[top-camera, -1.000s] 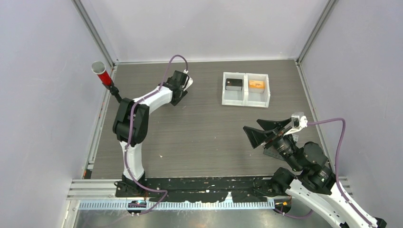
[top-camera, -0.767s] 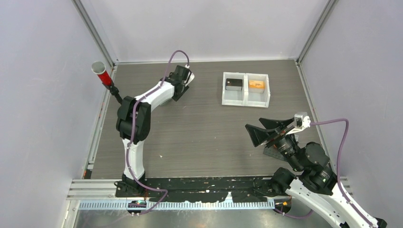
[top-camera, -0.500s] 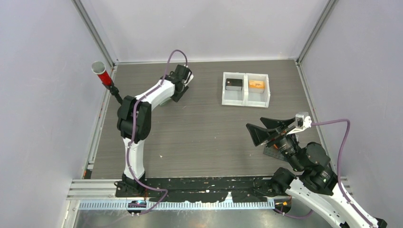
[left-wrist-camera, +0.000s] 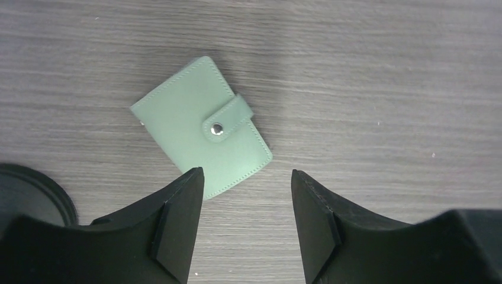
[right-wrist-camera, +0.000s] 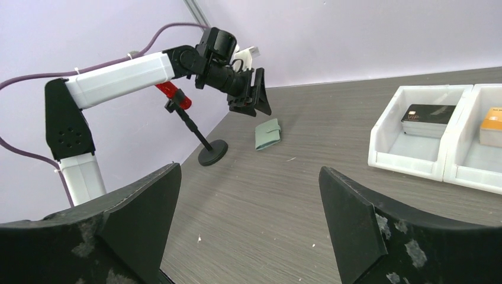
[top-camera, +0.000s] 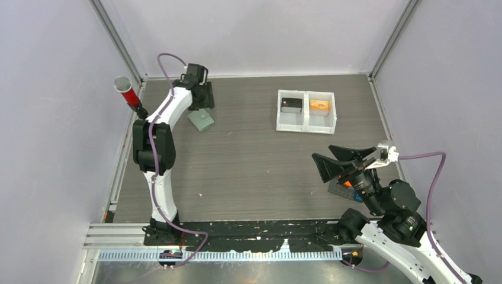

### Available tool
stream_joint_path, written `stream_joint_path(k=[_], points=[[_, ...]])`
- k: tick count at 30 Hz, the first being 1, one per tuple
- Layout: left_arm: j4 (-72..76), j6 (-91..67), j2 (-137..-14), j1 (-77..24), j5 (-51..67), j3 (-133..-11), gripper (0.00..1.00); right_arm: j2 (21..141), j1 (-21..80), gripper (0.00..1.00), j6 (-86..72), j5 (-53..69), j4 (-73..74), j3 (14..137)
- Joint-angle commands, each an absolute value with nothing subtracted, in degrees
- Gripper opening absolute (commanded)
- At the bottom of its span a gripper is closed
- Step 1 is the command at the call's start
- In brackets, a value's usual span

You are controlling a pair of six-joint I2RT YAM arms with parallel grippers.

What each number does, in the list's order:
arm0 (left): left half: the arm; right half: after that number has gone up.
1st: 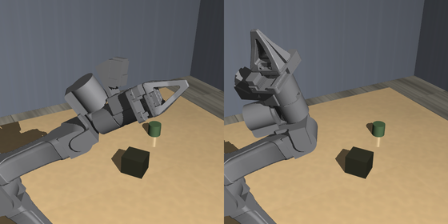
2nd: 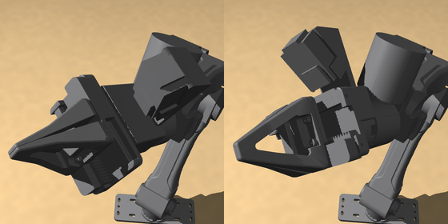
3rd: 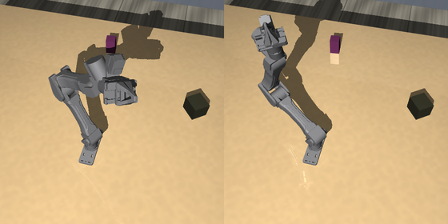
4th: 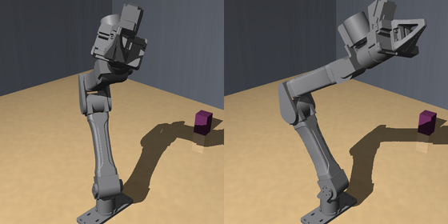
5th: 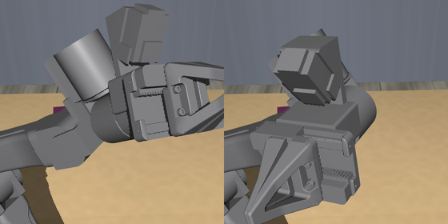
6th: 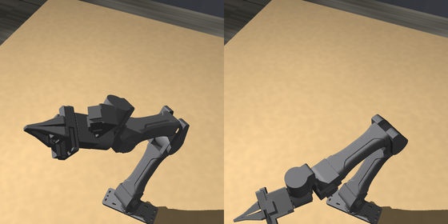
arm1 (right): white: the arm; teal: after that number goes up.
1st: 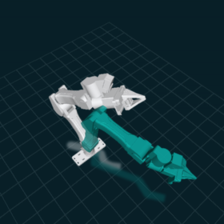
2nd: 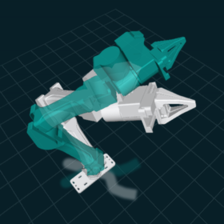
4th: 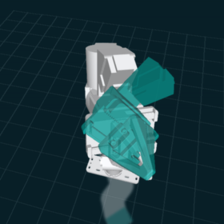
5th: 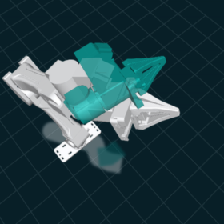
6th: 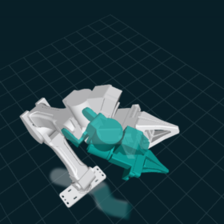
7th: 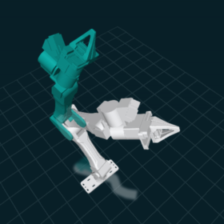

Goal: Take the credit cards out of the card holder
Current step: Move the card holder to the center of the board.

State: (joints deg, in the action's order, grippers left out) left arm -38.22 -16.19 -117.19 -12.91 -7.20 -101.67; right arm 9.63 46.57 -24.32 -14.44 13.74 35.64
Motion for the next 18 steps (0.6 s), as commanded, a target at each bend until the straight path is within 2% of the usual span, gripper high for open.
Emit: stream_joint_path(k=[1, 18], points=[[-37.66, -29.03, -116.41, -9.73, -3.82, -102.57, 0.58, 8.02, 46.79, 0.94, -24.24, -15.36, 12.66, 37.71], [-38.94, -40.86, -126.08, -6.45, 5.85, -106.57, 0.55, 4.66, 46.76, 0.93, -23.90, -18.96, 17.08, 39.47]])
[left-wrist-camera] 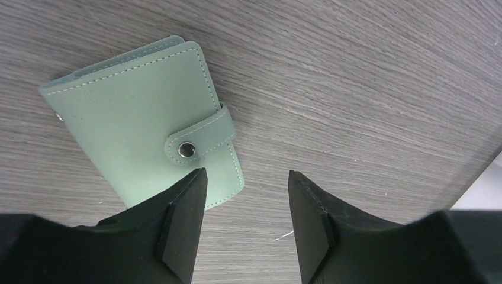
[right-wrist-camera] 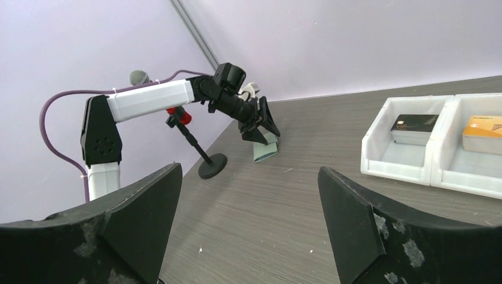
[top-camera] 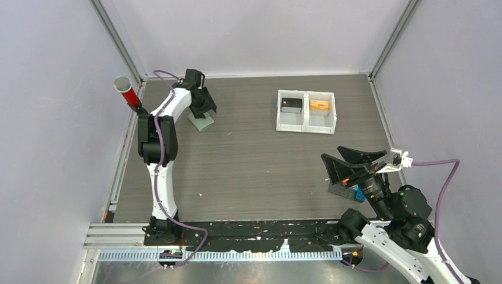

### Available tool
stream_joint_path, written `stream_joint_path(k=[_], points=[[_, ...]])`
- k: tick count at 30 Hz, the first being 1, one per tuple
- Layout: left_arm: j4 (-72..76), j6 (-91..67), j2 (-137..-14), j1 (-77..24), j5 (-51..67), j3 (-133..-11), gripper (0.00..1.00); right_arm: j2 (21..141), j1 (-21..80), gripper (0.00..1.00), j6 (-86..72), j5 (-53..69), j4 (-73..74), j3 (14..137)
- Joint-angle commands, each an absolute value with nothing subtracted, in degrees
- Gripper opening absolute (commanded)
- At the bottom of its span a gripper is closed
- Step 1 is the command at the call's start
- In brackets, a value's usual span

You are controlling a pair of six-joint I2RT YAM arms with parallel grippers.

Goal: Take the credit cards out of the card holder
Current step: Move the card holder to the center of the board.

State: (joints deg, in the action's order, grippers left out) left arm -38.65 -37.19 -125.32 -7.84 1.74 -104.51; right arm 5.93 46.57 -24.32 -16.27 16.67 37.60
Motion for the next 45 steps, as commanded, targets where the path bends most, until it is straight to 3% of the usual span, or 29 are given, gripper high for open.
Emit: stream_joint_path(k=[1, 20, 35, 40, 45], points=[[-39.13, -41.21, -126.26, -6.20, 6.14, -106.35, 0.55, 4.48, 46.78, 0.92, -23.66, -19.64, 17.24, 39.24], [-41.54, -40.61, -123.80, -8.26, 12.07, -99.84, 0.50, -3.23, 46.81, 0.90, -24.65, -31.16, 21.24, 37.16], [-31.45, -39.20, -106.44, -15.17, 11.28, -78.76, 0.50, -4.29, 46.77, 0.88, -28.63, -32.04, 24.13, 36.57], [-35.51, -35.52, -102.91, -15.47, 2.34, -78.69, 0.50, -3.47, 46.78, 0.88, -29.40, -31.01, 25.09, 36.65], [-43.74, -30.46, -106.56, -14.81, -6.61, -86.39, 0.50, -2.90, 46.76, 0.88, -30.10, -30.00, 25.64, 36.44]])
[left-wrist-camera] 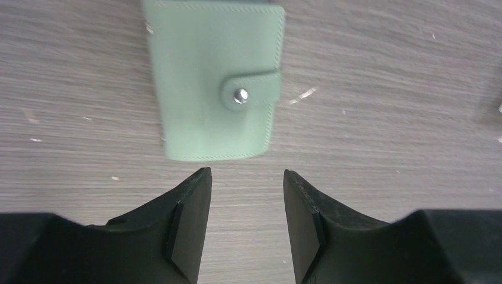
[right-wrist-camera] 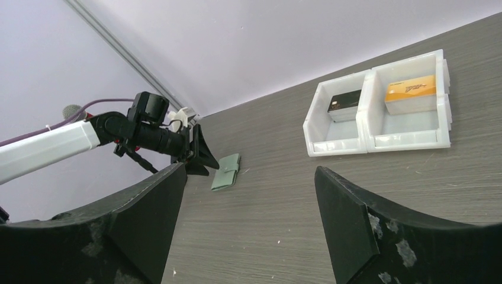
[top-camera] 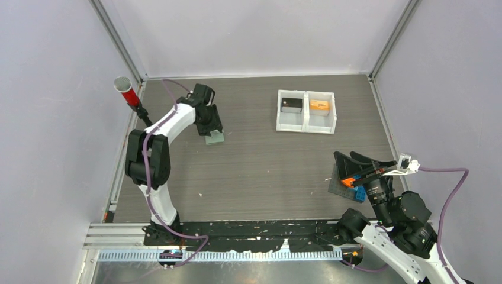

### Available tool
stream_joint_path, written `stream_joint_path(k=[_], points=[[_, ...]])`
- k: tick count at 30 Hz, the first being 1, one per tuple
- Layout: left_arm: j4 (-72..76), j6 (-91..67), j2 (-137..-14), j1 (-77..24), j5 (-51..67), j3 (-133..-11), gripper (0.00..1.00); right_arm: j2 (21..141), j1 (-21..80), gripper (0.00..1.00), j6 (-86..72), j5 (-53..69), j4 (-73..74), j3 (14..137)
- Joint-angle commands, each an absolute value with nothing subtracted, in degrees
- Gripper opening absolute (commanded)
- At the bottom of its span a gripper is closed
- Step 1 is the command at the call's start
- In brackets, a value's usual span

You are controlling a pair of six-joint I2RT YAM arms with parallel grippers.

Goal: Take the credit cards out of the card holder
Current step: Move the card holder to the center of the board.

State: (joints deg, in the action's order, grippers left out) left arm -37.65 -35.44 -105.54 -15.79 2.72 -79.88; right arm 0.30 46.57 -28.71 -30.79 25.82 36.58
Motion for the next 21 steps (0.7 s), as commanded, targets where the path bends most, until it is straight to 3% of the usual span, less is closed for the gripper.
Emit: stream_joint_path(k=[1, 13, 21], points=[[-45.05, -29.95, -107.79, -14.40, -7.26, -88.05, 0.50, -2.79, 46.76, 0.88, -30.24, -29.56, 25.77, 36.41], [-49.65, -26.64, -119.69, -11.25, 1.38, -100.44, 0.47, -2.34, 46.77, 0.88, -30.33, -29.08, 26.77, 36.37], [-47.52, -27.66, -119.03, -11.83, 6.98, -95.39, 0.41, -0.50, 46.76, 0.88, -30.40, -28.25, 25.06, 35.54]])
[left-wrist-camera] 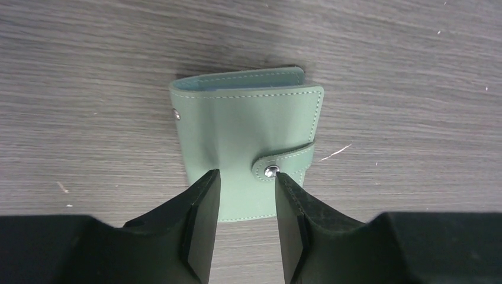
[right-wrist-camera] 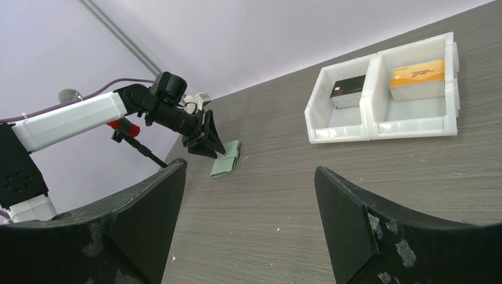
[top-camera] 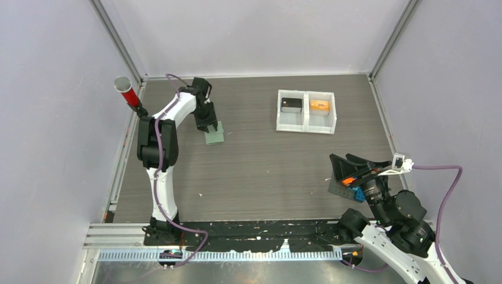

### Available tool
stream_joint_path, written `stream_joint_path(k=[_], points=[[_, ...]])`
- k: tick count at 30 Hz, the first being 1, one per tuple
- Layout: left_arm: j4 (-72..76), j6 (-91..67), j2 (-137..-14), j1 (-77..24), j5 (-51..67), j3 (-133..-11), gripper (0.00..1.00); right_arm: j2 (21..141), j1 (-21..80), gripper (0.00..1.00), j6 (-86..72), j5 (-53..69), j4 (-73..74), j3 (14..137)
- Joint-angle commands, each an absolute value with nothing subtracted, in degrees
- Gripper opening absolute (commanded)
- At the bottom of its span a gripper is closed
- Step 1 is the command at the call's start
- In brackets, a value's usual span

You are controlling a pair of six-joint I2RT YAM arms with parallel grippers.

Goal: Take the credit cards out of the card holder
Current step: Move the card holder to the center of the board.

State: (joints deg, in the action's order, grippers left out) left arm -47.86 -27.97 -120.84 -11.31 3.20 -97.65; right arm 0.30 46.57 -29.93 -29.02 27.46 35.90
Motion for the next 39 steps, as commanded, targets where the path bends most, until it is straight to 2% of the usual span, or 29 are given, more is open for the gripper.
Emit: stream_joint_path(k=[1, 13, 29, 35, 39], points=[[-47.08, -27.74, -118.74, -12.12, 7.43, -94.45, 0.41, -0.34, 46.76, 0.88, -30.50, -28.27, 25.01, 35.44], [-41.39, -28.14, -112.80, -18.09, 11.09, -81.09, 0.37, 2.03, 46.76, 0.88, -31.46, -26.48, 23.22, 33.45], [-19.24, -40.52, -95.02, -39.54, 16.85, -53.80, 0.36, 10.29, 46.78, 0.84, -34.99, -22.14, 30.35, 30.40], [-11.92, -46.09, -88.52, -44.25, 19.07, -48.51, 0.38, 16.40, 46.76, 0.75, -38.41, -21.66, 30.21, 29.25], [-20.20, -42.19, -81.84, -44.03, 12.29, -50.36, 0.44, 24.49, 46.77, 0.65, -38.22, -18.02, 29.34, 30.08]])
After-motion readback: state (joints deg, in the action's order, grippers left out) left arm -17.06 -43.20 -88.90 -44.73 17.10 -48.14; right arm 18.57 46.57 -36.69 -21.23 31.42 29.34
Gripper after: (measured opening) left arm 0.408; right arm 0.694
